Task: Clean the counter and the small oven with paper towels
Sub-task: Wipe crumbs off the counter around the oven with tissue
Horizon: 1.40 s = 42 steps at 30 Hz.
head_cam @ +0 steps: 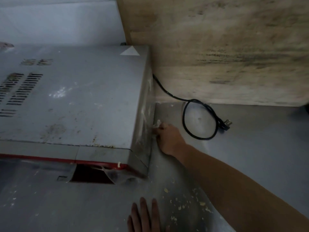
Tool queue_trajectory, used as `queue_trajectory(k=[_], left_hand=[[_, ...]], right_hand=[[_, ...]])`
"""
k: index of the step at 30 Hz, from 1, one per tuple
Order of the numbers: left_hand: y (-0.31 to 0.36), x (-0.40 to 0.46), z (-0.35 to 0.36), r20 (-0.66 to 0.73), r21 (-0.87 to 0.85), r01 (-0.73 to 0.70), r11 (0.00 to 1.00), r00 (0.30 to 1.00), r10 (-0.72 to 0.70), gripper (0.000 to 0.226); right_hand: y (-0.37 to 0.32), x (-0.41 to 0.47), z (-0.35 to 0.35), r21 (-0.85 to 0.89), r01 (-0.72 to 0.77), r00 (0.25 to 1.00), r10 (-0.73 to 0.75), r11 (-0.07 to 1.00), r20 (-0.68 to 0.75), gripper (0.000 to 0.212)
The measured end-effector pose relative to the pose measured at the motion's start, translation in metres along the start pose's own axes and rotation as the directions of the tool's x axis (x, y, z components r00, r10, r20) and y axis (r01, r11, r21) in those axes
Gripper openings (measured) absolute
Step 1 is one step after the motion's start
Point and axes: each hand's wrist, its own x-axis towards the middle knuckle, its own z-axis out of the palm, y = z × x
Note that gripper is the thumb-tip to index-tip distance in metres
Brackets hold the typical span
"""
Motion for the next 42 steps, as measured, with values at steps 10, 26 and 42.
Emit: queue_trajectory(k=[10, 26, 42], left_hand=[[0.002, -0.033, -0.012, 0.018, 0.014, 0.028, 1.0, 0.999, -0.028, 0.09], [0.002, -0.04, -0.013, -0.069, 0.066, -0.032, 0.997, 0.997, 0.037, 0.087], [-0.005, -0.044, -0.008, -0.043, 0.108, -0.046, 0.993, 0.998, 0.051, 0.087]], right_hand=[[-0.002, -0.062, 0.001, 0.144, 0.04, 0.999, -0.036, 0.989, -0.037, 0.043], [-0.023, -0.046, 0.015, 0.069, 0.064, 0.997, -0.067, 0.996, 0.03, 0.04], [-0.028, -0.09, 0.014, 0.215, -0.07, 0.982, 0.105, 0.974, -0.157, 0.036]])
